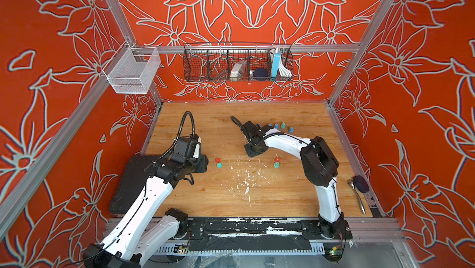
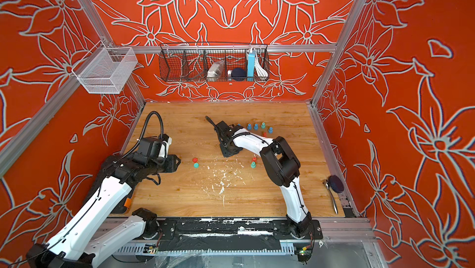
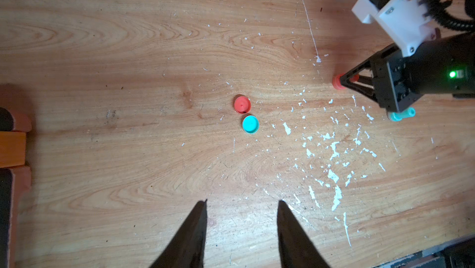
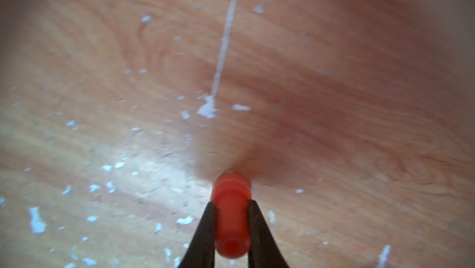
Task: Close the stamp cap
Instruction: Place the stamp at the center of the board.
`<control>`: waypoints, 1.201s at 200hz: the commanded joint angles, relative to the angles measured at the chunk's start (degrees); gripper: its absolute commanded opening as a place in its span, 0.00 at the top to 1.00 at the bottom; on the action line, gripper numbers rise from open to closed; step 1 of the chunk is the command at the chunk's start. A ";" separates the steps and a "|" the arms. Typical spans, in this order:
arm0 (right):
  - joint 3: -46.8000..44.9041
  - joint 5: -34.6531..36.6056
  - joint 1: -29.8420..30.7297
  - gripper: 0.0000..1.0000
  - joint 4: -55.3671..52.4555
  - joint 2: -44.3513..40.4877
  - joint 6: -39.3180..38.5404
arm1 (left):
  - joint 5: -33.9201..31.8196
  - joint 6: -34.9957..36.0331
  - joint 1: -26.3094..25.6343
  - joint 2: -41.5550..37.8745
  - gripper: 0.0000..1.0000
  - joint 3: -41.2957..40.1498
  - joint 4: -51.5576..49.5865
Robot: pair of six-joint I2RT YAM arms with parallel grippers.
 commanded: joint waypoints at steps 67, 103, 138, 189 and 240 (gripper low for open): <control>-0.89 1.49 -12.48 0.93 -2.73 2.64 -3.29 | 0.51 0.68 0.56 -0.58 0.55 0.07 0.48; 0.70 1.23 -14.90 0.93 -3.37 3.79 -3.96 | 0.50 0.63 0.56 -0.66 0.55 -0.05 0.48; 4.10 1.67 -17.07 0.93 -4.69 5.72 -4.71 | 0.51 0.63 0.54 -0.69 0.55 -0.02 0.48; 8.63 2.53 -19.36 0.93 -6.49 8.50 -6.17 | 0.42 0.68 0.62 -0.57 0.55 -0.02 0.48; 10.73 2.92 -21.16 0.93 -7.35 10.48 -7.05 | 0.33 0.68 0.65 -0.40 0.55 -0.03 0.48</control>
